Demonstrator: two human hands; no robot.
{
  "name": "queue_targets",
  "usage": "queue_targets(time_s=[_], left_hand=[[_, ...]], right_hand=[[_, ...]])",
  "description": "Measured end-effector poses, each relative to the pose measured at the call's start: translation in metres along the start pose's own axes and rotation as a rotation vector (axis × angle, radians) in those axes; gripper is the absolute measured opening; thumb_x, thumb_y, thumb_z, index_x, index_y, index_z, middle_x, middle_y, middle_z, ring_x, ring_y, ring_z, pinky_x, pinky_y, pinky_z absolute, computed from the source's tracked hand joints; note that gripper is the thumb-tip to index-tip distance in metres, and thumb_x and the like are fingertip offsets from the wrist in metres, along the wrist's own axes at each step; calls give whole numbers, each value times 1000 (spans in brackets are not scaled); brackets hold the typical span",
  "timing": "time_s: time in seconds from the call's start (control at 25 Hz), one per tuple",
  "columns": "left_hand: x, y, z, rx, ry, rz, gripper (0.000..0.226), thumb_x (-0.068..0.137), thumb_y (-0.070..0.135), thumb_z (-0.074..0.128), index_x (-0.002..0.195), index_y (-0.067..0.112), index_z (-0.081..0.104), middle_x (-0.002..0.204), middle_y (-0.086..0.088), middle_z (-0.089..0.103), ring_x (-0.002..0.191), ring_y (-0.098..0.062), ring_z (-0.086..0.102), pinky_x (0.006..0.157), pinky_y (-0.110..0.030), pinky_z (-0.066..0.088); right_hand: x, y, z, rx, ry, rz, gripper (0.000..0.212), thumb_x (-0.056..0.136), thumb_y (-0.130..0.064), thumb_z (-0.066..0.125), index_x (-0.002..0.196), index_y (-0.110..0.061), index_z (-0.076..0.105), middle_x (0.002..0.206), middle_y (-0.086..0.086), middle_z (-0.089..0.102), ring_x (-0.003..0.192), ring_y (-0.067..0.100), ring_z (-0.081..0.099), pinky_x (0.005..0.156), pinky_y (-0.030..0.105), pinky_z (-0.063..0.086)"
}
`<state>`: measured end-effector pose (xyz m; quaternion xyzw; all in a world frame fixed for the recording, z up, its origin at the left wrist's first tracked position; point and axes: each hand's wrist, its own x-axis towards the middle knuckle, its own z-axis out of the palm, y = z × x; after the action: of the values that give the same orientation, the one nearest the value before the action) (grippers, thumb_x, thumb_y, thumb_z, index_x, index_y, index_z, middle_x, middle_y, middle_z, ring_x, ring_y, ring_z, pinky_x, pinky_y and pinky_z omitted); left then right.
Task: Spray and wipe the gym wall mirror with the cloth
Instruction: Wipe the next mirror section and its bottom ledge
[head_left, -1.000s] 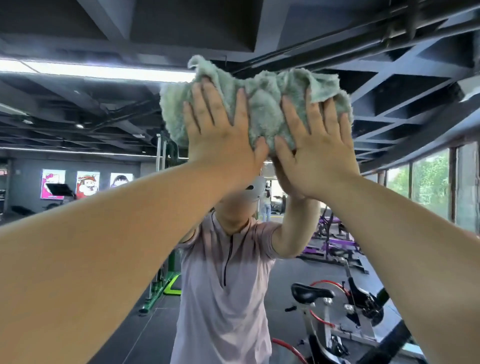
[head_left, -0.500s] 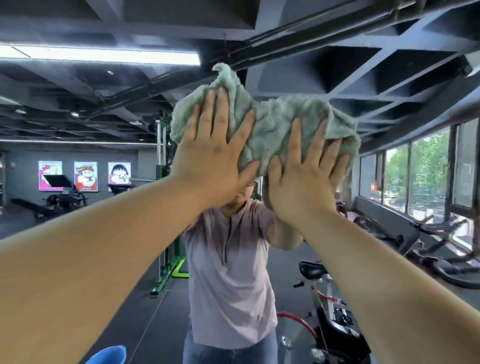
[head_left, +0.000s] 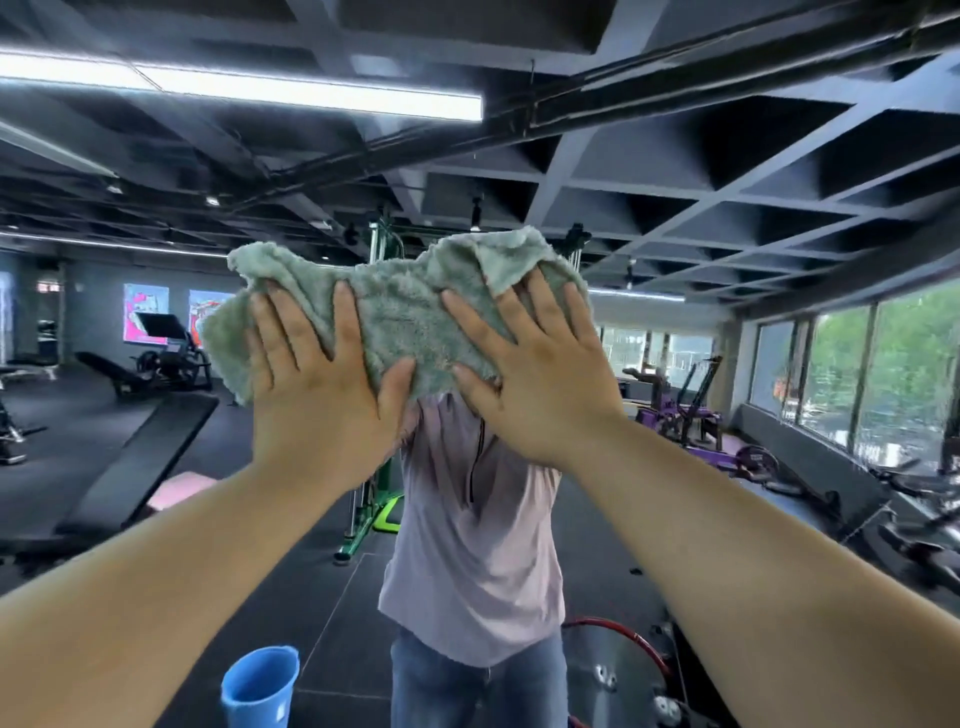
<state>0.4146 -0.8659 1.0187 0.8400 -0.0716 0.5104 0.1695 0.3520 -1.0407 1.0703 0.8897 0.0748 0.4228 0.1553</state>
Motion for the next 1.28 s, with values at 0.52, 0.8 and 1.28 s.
queue_targets(time_s=[0.52, 0.8, 1.28], left_hand=[[-25, 285, 36, -51, 216, 440, 75, 94, 54, 19, 152, 8, 12, 152, -39, 9, 142, -53, 7, 113, -61, 2], [-59, 334, 63, 13, 258, 746, 69, 96, 54, 29, 153, 16, 19, 155, -33, 13, 144, -46, 13, 116, -54, 3], [-50, 28, 50, 3, 264, 563, 67, 98, 50, 26, 150, 8, 25, 153, -32, 16, 142, -47, 20, 115, -57, 14]], right_hand=[[-138, 222, 17, 65, 205, 419, 62, 96, -60, 12, 143, -46, -25, 163, 1, -6, 148, 25, -12, 118, 40, -15], [-204, 241, 59, 228, 244, 689, 64, 91, -50, 12, 141, -38, -26, 161, 5, -19, 147, 30, -16, 116, 45, -17], [-68, -33, 70, 119, 228, 370, 75, 86, -45, 28, 151, -31, -6, 159, 15, 18, 142, 31, -2, 115, 45, -16]])
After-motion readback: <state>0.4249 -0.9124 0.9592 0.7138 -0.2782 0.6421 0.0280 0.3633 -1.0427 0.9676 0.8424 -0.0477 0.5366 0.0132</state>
